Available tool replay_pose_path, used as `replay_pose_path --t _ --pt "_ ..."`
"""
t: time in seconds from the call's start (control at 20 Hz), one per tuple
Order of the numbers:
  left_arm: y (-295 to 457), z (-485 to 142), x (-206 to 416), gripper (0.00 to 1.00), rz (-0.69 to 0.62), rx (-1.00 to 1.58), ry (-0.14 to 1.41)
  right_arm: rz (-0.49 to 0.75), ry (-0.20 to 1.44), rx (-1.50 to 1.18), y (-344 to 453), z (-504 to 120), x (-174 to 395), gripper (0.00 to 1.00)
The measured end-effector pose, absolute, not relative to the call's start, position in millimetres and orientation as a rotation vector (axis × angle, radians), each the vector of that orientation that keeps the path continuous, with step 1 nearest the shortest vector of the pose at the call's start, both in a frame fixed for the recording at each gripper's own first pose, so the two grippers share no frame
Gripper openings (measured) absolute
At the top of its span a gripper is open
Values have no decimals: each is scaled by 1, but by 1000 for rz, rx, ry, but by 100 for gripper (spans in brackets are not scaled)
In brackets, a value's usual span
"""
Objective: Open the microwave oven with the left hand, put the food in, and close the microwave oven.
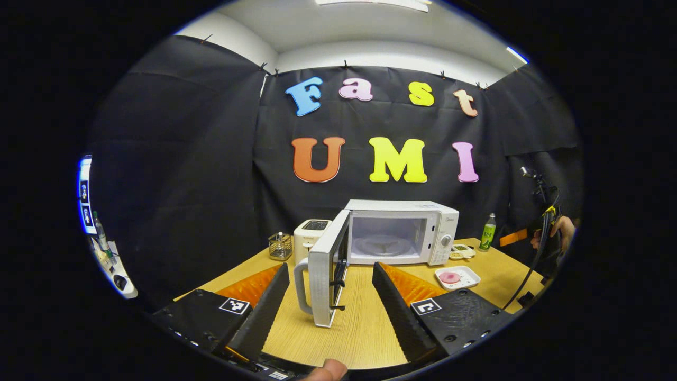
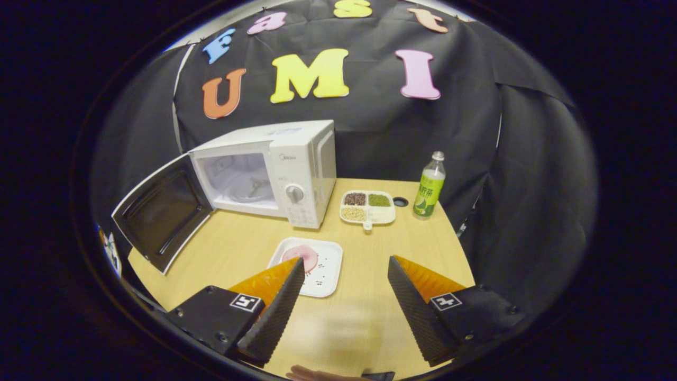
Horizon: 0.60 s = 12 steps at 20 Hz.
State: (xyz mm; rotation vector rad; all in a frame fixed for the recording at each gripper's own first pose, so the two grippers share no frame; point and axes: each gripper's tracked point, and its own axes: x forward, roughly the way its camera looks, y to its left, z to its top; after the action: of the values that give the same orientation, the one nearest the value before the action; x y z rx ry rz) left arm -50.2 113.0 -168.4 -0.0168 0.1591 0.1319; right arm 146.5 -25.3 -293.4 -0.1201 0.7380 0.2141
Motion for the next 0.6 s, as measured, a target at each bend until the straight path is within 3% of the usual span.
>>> replay_pose_path --t 0.05,0.1,0.15,0.3,0.35,0.4,0.6 --pt "112 -160 -47 94 138 -5 153 221 788 -117 -25 -306 155 100" --pt "112 -152 -43 95 144 5 146 234 848 -114 -23 -319 163 92" --pt "109 -144 -41 94 152 11 135 251 910 -117 -21 -334 168 100" --pt "98 -127 -29 95 157 19 112 287 1086 -108 -14 -379 184 97" --pt "92 -123 -24 95 149 28 106 301 1137 -97 -12 -391 188 85" --pt "90 -119 -20 94 152 39 94 314 1184 -82 -9 -402 191 80" --pt "80 -109 -5 94 151 64 82 321 1388 -19 -4 -444 194 69"
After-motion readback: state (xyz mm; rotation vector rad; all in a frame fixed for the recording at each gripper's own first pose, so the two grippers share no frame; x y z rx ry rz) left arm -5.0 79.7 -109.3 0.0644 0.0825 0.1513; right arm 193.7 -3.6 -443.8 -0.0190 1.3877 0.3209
